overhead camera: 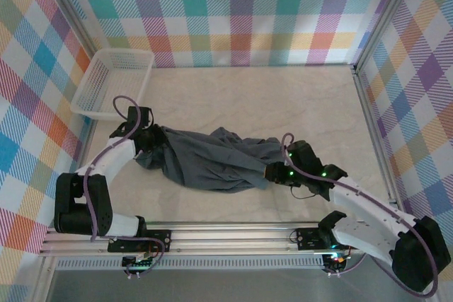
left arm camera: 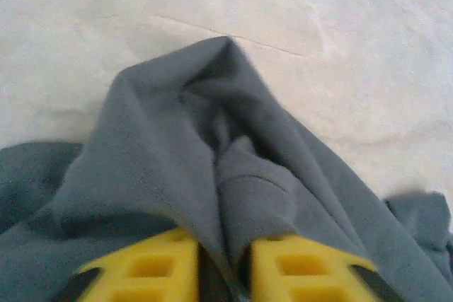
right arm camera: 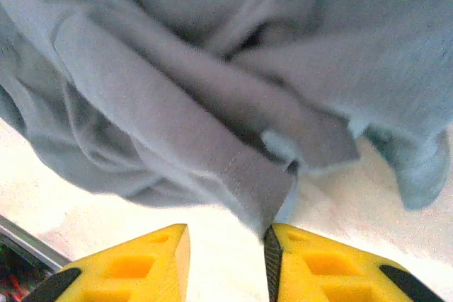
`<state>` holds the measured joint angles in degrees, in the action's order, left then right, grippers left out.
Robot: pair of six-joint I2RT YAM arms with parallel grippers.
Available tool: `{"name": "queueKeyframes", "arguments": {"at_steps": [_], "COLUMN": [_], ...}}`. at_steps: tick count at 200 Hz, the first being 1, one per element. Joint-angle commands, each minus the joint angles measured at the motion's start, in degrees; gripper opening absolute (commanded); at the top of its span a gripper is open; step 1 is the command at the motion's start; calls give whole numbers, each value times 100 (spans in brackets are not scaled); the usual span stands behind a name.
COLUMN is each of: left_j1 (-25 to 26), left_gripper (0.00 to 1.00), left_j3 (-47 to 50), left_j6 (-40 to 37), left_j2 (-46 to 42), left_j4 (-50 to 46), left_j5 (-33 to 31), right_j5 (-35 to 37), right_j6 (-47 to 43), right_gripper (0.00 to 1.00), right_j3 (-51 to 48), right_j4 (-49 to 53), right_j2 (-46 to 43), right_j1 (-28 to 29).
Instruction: Fold the inside-out t-shirt
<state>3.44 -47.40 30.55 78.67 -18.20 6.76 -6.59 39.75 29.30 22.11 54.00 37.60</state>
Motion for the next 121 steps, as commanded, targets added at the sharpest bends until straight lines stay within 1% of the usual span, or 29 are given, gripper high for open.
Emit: {"name": "queueKeyframes", "arguments": {"at_steps": [1, 14, 26, 41, 51, 61, 72, 86, 95, 101, 111, 121], "left_j1": [-61, 24, 225, 498, 649, 795, 983, 1188, 1243, 1263, 1281, 1290], "left_gripper": [38, 41, 43, 44, 45, 45, 45, 46, 46, 46, 46, 46], "left_j3": [84, 176, 229, 307, 399, 491, 584, 659, 680, 688, 681, 677], "left_j6": [-60, -33, -92, -112, -102, -35, 8, 30, 28, 30, 29, 30], "left_j2": [-698, -1136, -1466, -1740, -1835, -1881, -1895, -1856, -1806, -1755, -1688, -1629], "left_j4": [-72, -333, -639, -1035, -1188, -1285, -1296, -1301, -1305, -1299, -1259, -1200], "left_j5": [258, 199, 79, -156, -175, -150, -138, -258, -314, -318, -288, -256], "right_j5": [758, 1298, 1797, 2554, 3230, 3661, 3925, 4270, 4294, 4282, 4280, 4271], "right_j6": [-382, -547, -668, -853, -915, -1027, -1126, -981, -1063, -1115, -1074, -1006], "right_gripper": [36, 36, 35, 35, 35, 36, 37, 42, 44, 47, 51, 54], "right_j3": [76, 246, 491, 949, 1366, 1742, 2051, 2259, 2338, 2387, 2531, 2667], "right_j4": [567, 669, 796, 1096, 1472, 1763, 1941, 2153, 2133, 2135, 2312, 2522], "right_j2": [-29, 185, 622, 1446, 2057, 2619, 3151, 3589, 3718, 3791, 3953, 4131], "right_j1": [744, 1291, 1746, 2239, 2521, 2742, 2846, 2849, 2849, 2849, 2844, 2851]}}
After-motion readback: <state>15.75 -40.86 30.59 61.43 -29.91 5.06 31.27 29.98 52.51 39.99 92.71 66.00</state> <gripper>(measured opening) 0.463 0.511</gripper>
